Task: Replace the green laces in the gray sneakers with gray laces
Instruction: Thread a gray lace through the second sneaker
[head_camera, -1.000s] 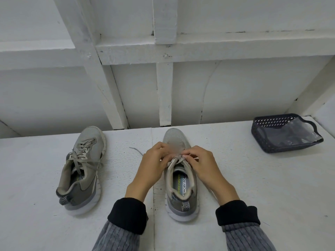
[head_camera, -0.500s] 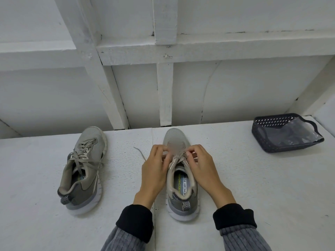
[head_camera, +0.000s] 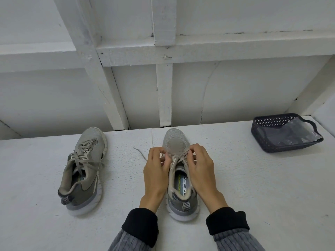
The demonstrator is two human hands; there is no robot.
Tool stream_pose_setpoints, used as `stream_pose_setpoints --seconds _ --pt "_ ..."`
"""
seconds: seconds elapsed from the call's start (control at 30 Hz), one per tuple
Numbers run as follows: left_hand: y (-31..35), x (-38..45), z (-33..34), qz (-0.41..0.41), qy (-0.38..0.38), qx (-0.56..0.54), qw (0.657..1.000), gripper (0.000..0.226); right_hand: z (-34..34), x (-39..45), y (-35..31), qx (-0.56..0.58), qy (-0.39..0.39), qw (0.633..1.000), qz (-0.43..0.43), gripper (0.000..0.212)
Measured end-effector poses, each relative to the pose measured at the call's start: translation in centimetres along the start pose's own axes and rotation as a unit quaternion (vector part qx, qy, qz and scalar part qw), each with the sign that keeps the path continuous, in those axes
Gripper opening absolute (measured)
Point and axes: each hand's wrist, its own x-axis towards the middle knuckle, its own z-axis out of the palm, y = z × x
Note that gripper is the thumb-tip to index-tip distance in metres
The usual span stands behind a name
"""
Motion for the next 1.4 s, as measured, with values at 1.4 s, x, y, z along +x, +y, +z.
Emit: stream_pose_setpoints --seconds 1.4 --pt "-0.6 0.0 -1.4 0.0 -0.096 -0.069 0.993 0.011 -1.9 -0.6 0.5 0.14 -0.098 0.98 0.106 0.008"
